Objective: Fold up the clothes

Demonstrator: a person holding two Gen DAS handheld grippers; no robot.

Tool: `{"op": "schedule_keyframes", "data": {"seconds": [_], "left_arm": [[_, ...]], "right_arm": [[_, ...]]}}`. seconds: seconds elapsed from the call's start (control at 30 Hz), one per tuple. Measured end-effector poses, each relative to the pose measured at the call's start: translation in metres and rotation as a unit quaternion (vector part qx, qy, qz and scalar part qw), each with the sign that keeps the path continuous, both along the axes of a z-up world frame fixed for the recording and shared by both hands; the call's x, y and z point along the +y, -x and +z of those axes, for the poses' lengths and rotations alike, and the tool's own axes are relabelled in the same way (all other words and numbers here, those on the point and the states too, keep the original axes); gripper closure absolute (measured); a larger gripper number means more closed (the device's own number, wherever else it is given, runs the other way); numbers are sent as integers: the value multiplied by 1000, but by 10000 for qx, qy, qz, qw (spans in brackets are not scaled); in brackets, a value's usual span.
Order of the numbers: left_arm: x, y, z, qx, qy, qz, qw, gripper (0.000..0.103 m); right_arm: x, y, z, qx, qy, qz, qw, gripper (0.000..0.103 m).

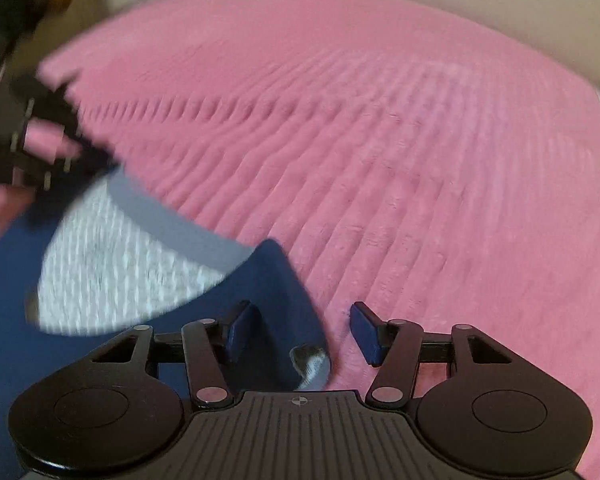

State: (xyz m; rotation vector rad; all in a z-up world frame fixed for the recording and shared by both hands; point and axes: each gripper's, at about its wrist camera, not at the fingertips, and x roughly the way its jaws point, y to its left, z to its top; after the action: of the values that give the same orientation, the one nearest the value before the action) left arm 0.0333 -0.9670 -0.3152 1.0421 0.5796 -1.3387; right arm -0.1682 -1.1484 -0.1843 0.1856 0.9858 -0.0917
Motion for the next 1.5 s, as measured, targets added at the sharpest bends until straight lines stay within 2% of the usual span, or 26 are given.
{"op": "schedule_keyframes", "data": {"seconds": [0.03,0.13,0.17,0.2,0.23,0.3,0.37,0.5,0.63,0.83,0.97,1.07,1.2,1.27,1.37,1.5], "left_arm": [[0,1,-1,28,-14,-68,10000,92],[2,1,-2,28,-5,-89,10000,92],[4,2,-2,6,4,-84,10000,92],[5,3,-2,-30,15,-80,10000,92],[6,4,-2,-67,27,-76,9999,93],[12,11,2,-251,157,-71,9995,103],[20,19,8,-471,321,-67,9983,103],[51,38,29,-774,780,-22,9939,103],[117,79,52,-1056,1320,-170,9855,103],[239,173,47,-1075,1685,-480,9786,103],[320,235,43,-1087,1926,-686,9728,103],[384,295,45,-984,2009,-824,9712,103],[459,380,45,-1000,1860,-976,9725,103],[486,418,38,-1204,1737,-1133,9708,103],[508,449,24,-1183,1652,-997,9740,103],[516,470,4,-1246,1484,-901,9769,103]], "right_arm": [[-1,3,0,-63,-41,-75,9999,56],[-2,10,1,-134,-1,-129,9998,75],[0,11,4,-108,82,-107,9999,90],[2,12,7,-84,171,-82,9998,98],[8,12,13,-94,352,-2,9993,98],[28,18,25,-244,773,232,9964,98],[41,29,38,-526,860,232,9946,98],[103,94,38,-925,1302,313,9867,98],[164,159,38,-1321,1740,393,9751,98],[257,257,38,-1896,2382,512,9512,98],[332,337,41,-1793,2641,723,9449,98],[393,399,38,-1523,2757,786,9458,99],[454,461,17,-1129,2921,1132,9429,98],[468,476,8,-1111,2805,944,9487,98],[473,487,-3,-1120,2653,659,9554,98],[481,504,-9,-1088,2765,710,9522,98]]}}
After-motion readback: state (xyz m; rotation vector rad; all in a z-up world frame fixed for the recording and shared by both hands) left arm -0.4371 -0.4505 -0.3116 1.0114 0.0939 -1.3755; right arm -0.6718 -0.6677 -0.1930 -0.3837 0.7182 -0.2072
